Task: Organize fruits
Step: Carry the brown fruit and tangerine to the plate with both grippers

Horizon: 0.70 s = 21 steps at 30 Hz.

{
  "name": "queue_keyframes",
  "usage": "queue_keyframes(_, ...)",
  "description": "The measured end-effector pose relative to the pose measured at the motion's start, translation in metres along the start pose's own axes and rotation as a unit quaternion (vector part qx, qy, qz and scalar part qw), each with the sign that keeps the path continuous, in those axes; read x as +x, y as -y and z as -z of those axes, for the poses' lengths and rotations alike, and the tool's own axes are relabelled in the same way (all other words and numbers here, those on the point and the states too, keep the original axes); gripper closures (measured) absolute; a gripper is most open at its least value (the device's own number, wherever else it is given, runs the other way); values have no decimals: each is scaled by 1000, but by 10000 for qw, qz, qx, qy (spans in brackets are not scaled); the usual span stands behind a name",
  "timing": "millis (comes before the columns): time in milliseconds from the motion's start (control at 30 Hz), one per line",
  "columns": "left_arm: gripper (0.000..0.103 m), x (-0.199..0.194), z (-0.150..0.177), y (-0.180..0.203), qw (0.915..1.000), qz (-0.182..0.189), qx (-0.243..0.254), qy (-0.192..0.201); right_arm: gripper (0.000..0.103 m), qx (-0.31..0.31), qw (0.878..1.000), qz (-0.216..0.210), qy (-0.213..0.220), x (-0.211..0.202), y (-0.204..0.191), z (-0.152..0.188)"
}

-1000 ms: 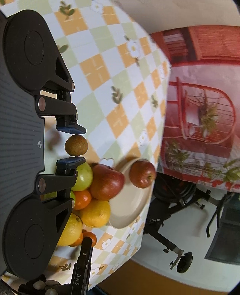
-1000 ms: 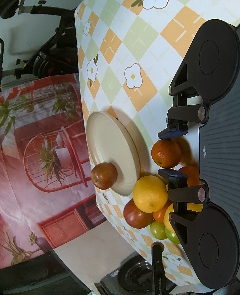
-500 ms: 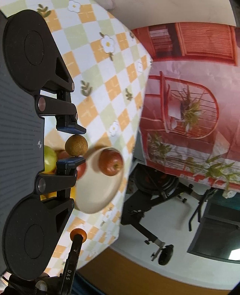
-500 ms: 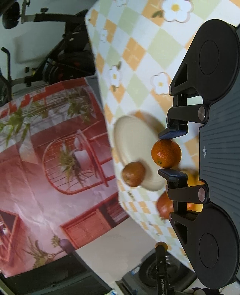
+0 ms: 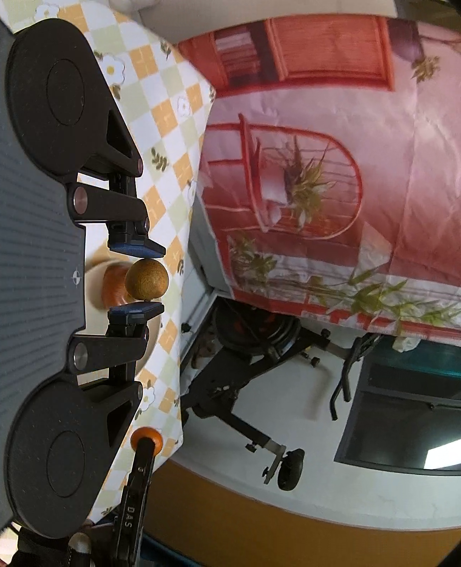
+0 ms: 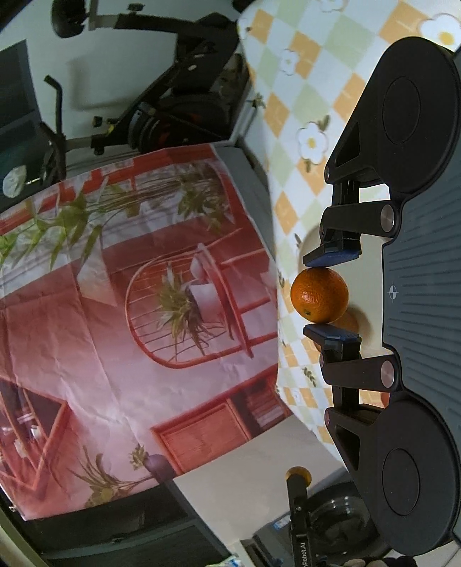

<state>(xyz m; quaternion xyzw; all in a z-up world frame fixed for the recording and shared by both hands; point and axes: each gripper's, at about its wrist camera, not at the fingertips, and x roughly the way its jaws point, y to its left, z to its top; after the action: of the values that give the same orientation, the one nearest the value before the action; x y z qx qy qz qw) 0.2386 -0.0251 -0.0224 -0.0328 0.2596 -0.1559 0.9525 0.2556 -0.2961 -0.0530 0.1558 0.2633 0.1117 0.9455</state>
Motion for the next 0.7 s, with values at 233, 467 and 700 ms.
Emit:
queue_keyframes(233,75,49,19,6,9975,203,135,-664,71,-212,9994,90,-255,26,3,2)
queue_keyframes(467,75,91,31,4,9909,275,485,-1227,71,-111,9983,154,-554,59,17,3)
queue_keyframes(700,75,128,34,-4,9853,283,450,-1621,71,-161,9949,272,-961,99,33,3)
